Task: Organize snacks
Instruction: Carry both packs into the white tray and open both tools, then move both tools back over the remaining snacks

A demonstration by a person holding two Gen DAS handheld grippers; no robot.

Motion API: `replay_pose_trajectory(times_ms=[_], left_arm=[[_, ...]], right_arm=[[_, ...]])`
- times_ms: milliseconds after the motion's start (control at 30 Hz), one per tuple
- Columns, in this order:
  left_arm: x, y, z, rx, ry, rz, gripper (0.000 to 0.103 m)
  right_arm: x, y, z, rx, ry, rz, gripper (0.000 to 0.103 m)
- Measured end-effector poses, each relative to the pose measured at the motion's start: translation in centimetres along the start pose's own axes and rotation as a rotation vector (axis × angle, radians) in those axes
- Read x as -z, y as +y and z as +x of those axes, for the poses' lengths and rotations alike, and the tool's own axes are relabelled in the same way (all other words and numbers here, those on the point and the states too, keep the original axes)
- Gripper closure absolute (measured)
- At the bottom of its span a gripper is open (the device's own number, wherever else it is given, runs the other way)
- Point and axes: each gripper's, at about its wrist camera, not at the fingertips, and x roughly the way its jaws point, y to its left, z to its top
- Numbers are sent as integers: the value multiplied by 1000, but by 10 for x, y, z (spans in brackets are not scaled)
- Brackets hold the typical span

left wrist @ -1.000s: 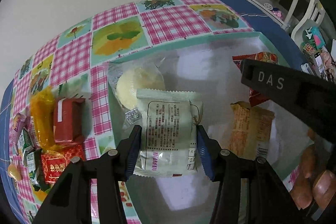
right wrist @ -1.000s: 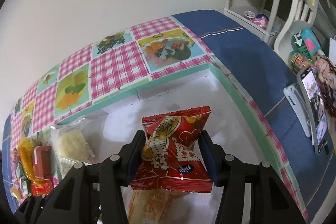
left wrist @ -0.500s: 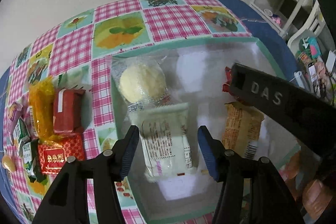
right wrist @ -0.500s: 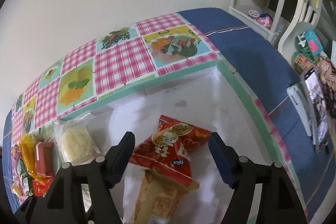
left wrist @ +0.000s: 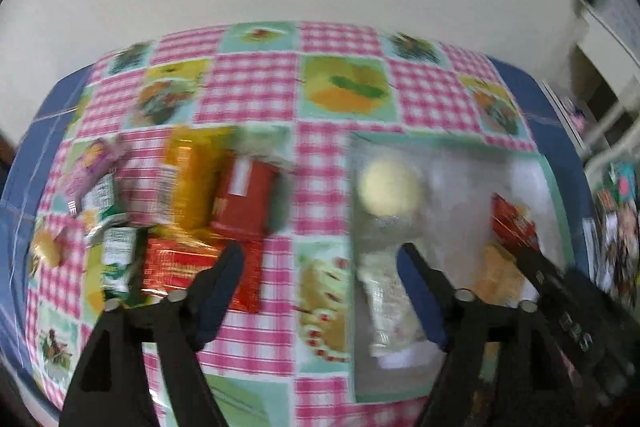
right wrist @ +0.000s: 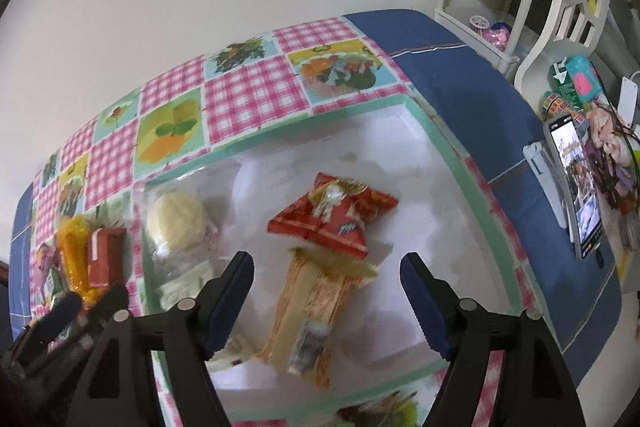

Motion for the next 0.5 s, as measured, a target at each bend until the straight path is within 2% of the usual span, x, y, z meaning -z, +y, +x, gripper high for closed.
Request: replay_pose_trajectory(times_ms=[233, 500], left_arm=[[-6, 44, -12, -120, -70, -78, 21], [-1, 76, -21, -223, -82, -135, 21]], right_arm=[[18, 27, -13, -14, 10, -35, 24], [39, 59, -16, -39, 29, -77, 24]])
